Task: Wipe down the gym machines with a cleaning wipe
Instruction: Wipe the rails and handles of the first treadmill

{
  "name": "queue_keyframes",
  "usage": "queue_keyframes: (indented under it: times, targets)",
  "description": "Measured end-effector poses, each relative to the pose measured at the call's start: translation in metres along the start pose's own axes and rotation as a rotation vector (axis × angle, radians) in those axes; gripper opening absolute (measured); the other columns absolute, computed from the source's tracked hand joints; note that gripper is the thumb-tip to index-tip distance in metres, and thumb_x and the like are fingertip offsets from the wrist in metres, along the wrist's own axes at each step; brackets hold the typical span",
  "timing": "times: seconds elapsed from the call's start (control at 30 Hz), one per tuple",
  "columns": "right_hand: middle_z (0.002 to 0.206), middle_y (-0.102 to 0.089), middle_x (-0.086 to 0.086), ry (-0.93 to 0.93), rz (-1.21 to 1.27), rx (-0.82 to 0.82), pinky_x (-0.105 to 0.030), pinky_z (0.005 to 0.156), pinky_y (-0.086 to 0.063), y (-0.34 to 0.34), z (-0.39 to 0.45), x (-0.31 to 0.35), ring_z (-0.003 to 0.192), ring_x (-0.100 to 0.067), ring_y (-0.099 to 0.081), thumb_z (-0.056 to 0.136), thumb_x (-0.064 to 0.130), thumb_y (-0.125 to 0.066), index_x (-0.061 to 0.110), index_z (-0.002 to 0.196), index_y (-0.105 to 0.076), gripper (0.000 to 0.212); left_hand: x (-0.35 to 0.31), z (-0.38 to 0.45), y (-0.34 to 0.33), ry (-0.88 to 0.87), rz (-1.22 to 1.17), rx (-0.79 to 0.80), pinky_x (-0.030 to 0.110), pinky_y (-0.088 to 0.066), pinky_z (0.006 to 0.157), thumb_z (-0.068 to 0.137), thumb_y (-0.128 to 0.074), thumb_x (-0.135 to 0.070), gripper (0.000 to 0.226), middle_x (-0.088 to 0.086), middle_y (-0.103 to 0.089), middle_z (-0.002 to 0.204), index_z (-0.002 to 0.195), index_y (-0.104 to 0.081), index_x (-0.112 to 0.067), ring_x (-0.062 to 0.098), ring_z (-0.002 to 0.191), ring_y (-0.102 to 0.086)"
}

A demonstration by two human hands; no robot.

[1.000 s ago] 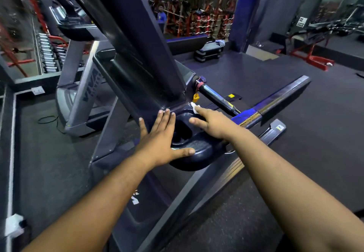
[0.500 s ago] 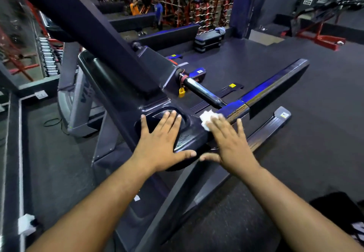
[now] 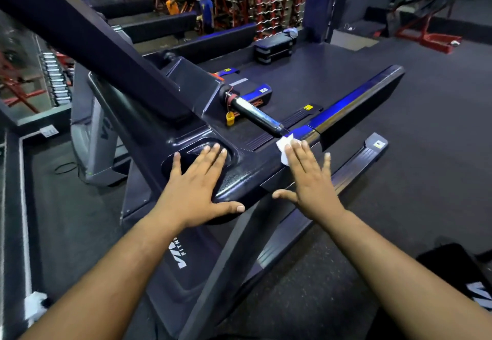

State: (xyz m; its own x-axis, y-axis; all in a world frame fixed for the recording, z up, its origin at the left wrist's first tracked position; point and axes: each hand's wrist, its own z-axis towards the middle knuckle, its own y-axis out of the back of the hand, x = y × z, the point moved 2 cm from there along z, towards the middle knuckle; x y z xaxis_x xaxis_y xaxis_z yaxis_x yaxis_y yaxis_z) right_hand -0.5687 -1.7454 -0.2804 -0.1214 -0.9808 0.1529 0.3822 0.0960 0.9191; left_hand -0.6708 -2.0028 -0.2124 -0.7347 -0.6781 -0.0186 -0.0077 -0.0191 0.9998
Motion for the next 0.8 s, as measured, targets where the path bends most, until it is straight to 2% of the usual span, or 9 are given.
queue_keyframes:
  times: [0.07,0.2,0.3,0.37,0.43,0.6,0.67,0.73,0.8]
  targets:
    - [0.17,0.0,-0.006,0.025,0.008,-0.007,-0.072,0.117,-0.003,-0.003,-0.004,0.017,0.156,-0.018,0.008,0.074,0.09,-0.036,0.011,0.162,-0.009,0.121,-0.001,0.003,0.004,-0.003,0.006,0.012,0.063,0.01,0.121,0.058,-0.009,-0.104,0.129,-0.012,0.026,0.166,0.159,0.02,-0.029,0.006,0.152,0.023]
    - [0.17,-0.005,-0.009,0.208,-0.022,-0.026,-0.072,0.117,-0.015,-0.012,-0.022,0.039,0.157,-0.021,-0.001,0.075,0.091,-0.038,0.008,0.162,-0.013,0.122,-0.004,0.013,0.011,-0.014,0.0,-0.012,0.065,0.01,0.12,0.061,-0.006,-0.103,0.125,-0.01,0.024,0.167,0.16,0.016,-0.03,0.007,0.153,0.02]
    - [0.169,-0.005,-0.003,0.026,-0.008,-0.053,-0.075,0.113,-0.019,-0.006,0.0,0.0,0.156,-0.013,0.003,0.077,0.091,-0.032,0.013,0.162,-0.012,0.117,-0.023,0.03,0.013,-0.071,0.015,-0.007,0.065,0.011,0.12,0.067,-0.008,-0.1,0.12,-0.007,0.022,0.168,0.161,0.015,-0.028,0.009,0.154,0.018]
    - [0.17,0.004,0.004,-0.152,0.044,-0.028,-0.077,0.113,-0.014,0.005,0.019,-0.032,0.155,-0.009,0.005,0.079,0.086,-0.041,0.022,0.163,-0.003,0.112,-0.042,0.044,0.009,-0.117,0.063,0.008,0.068,0.008,0.119,0.077,-0.019,-0.094,0.114,-0.004,0.02,0.169,0.161,0.014,-0.024,0.012,0.155,0.016]
    - [0.169,0.011,0.009,-0.218,0.075,0.0,-0.075,0.112,-0.01,0.011,0.032,-0.05,0.155,-0.009,0.01,0.08,0.082,-0.049,0.033,0.162,0.006,0.11,-0.063,0.058,0.005,-0.14,0.087,0.02,0.07,0.005,0.119,0.087,-0.033,-0.084,0.108,-0.002,0.017,0.17,0.162,0.012,-0.022,0.014,0.156,0.015]
    - [0.171,0.004,0.005,0.159,0.0,0.092,-0.076,0.115,-0.005,0.008,0.03,-0.046,0.156,-0.013,0.008,0.074,0.093,-0.033,0.032,0.162,-0.004,0.111,-0.094,0.083,-0.002,-0.127,0.139,-0.007,0.071,0.003,0.118,0.09,-0.04,-0.078,0.108,0.0,0.015,0.17,0.161,0.012,-0.017,0.015,0.156,0.014]
    - [0.171,-0.002,0.005,0.205,-0.035,0.091,-0.075,0.115,-0.007,0.01,0.039,-0.073,0.156,-0.011,0.004,0.075,0.095,-0.027,0.031,0.162,-0.006,0.11,-0.103,0.093,-0.003,-0.109,0.153,-0.009,0.072,0.003,0.117,0.089,-0.042,-0.078,0.109,0.001,0.015,0.17,0.161,0.013,-0.017,0.016,0.156,0.014]
    - [0.171,-0.006,0.004,0.103,-0.031,0.059,-0.077,0.111,-0.015,0.016,0.057,-0.114,0.156,-0.012,-0.003,0.074,0.097,-0.02,0.031,0.162,-0.01,0.111,-0.115,0.108,-0.003,-0.085,0.148,-0.001,0.072,0.003,0.117,0.09,-0.042,-0.077,0.109,0.001,0.016,0.17,0.161,0.014,-0.017,0.016,0.156,0.014]
    - [0.17,-0.004,0.004,-0.049,0.011,0.036,-0.079,0.111,-0.015,0.021,0.072,-0.151,0.156,-0.013,-0.003,0.075,0.095,-0.024,0.032,0.162,-0.009,0.109,-0.126,0.122,-0.003,-0.064,0.14,-0.002,0.073,0.003,0.117,0.089,-0.04,-0.079,0.108,0.001,0.016,0.17,0.161,0.014,-0.017,0.015,0.156,0.014]
